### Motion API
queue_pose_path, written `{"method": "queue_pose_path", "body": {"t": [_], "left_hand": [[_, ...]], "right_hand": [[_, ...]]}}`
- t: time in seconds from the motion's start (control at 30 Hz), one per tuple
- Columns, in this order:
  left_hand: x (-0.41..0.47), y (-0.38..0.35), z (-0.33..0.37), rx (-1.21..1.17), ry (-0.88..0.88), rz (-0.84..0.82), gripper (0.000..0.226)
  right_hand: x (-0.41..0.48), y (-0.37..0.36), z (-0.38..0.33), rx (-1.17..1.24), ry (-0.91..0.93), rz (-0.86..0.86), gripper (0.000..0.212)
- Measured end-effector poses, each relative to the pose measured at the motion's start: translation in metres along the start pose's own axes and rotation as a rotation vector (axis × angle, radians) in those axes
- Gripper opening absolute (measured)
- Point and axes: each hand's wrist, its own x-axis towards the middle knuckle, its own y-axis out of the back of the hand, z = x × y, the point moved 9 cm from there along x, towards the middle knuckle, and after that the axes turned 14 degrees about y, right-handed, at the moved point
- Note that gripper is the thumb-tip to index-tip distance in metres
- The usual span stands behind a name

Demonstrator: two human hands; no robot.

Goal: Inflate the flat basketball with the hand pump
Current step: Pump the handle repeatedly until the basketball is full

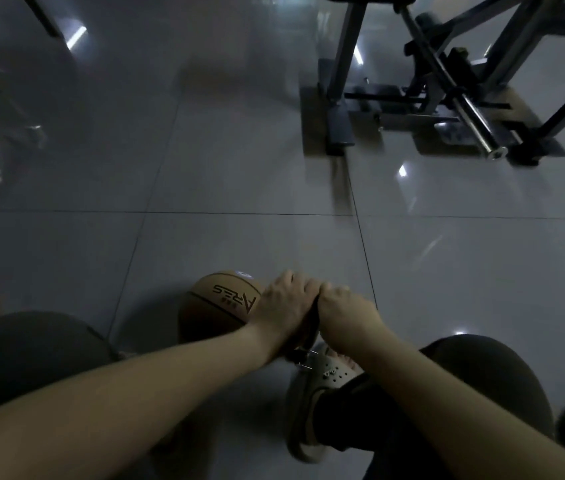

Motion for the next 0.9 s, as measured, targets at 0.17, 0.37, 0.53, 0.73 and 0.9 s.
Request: {"method": "queue_pose_path", "body": {"t": [0.17, 0.37, 0.53, 0.73, 0.9], "left_hand": [[-0.017, -0.043, 0.0, 0.032, -0.031, -0.087, 0.023], [-0.04, -0.072, 0.002, -0.009, -0.024, -0.205, 0.039], [-0.038, -0.084, -0.003, -0.002, 0.003, -0.425, 0.048], [-0.012, -0.031, 0.001, 0.233, -0.103, -0.413, 0.037], [0.032, 0.063, -0.011, 0.029, -0.062, -0.105, 0.025]], "right_hand": [[0.01, -0.053, 0.01, 0.093, -0.078, -0.096, 0.028], [0.02, -0.103, 0.019, 0.139, -0.148, -0.187, 0.027], [0.022, -0.095, 0.011, 0.08, -0.069, -0.23, 0.035], [0.006, -0.039, -0.005, 0.063, -0.025, -0.264, 0.036], [0.0, 0.067, -0.005, 0.021, -0.103, -0.025, 0.008]]}}
